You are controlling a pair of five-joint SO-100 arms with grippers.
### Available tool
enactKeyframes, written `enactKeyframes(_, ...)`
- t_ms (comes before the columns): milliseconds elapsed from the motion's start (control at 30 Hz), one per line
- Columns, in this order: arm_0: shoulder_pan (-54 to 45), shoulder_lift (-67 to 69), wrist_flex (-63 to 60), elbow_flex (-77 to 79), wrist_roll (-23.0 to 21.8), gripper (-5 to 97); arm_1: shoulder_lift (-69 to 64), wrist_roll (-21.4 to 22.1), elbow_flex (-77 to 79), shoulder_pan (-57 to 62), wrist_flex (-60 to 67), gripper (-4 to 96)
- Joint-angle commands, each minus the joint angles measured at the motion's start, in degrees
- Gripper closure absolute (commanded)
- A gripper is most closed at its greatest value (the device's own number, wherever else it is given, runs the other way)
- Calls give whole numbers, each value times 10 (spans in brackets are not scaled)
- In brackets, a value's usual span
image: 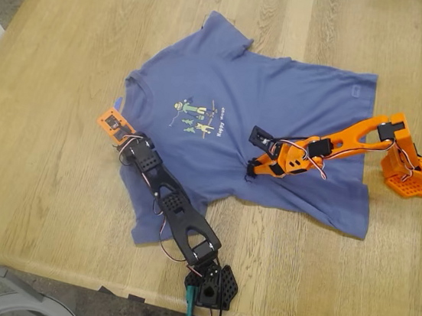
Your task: Fold a T-shirt
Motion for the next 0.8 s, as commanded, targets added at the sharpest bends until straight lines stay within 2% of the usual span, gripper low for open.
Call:
enactKeyframes(0, 58, 26, 34, -23, -3, 918, 8, 7, 31, 2, -11, 912)
enactKeyframes(300, 98, 88, 55, -23, -5, 918, 50, 1, 125, 76, -93, 912)
enactKeyframes(767, 135, 172, 91, -23, -3, 918, 114, -5, 161, 118, -69, 912)
